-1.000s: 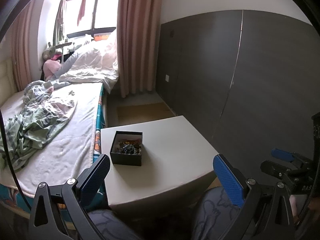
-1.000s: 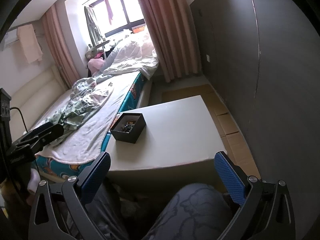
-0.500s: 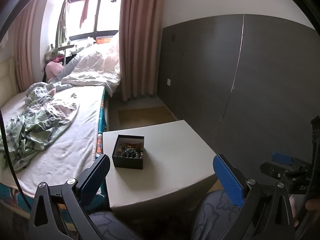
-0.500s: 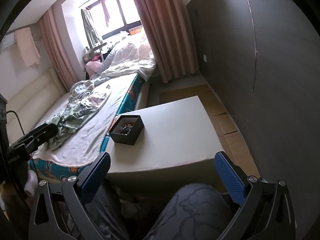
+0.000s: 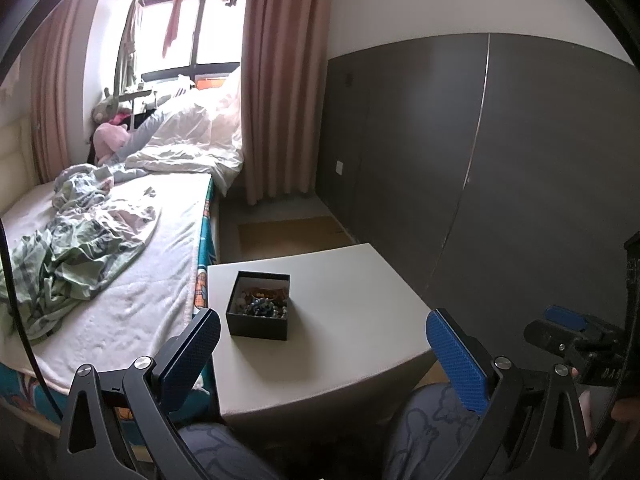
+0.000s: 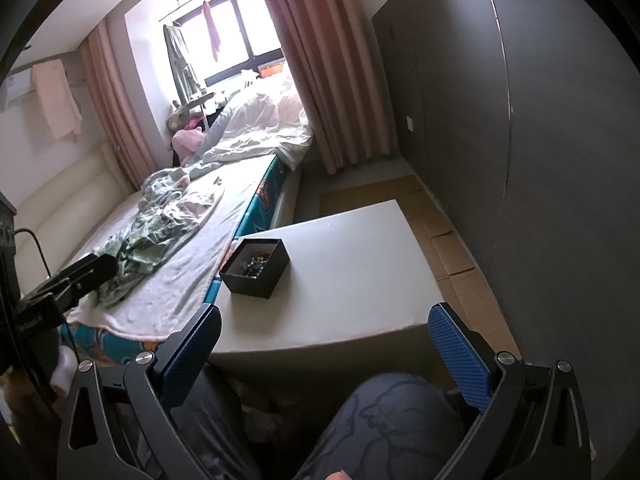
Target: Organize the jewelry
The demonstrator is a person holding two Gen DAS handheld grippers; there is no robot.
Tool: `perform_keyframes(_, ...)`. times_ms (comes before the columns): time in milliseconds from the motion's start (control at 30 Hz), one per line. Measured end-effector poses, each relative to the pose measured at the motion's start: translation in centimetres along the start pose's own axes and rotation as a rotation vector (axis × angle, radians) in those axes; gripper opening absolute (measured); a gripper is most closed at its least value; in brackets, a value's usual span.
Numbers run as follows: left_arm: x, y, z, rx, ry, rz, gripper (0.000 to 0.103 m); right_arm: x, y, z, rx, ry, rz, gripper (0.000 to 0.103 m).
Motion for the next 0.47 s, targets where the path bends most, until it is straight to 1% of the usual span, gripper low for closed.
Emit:
perform_keyframes(167,0.13,-0.05,0.06,-0.001,0.005,0.002,0.103,-0.03,-0.03,0.0,0.003,0.001,0.0,0.103)
perform_keyframes(233,-0.06,-0.07,0.09,-0.005,0.006,0.024,0.103,-0.03,-0.03,-0.02,0.003,0.003,0.0,0.103)
perform_keyframes(467,-0.45,-0.11,0.35,-0.009,0.007,0.009,0.103,-0.06,-0.03,-0.03,0.007,0.008,0.001,0.103)
Point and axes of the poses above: each gripper's, at about its wrist camera, not at the fingertips, and y roughly against the way its jaws point, x to its left, z to its top, the point moved 5 cm from there along -y, roughly the way its jaws point, and after that the axes turned 2 degrees about z, right-handed, at the moved point
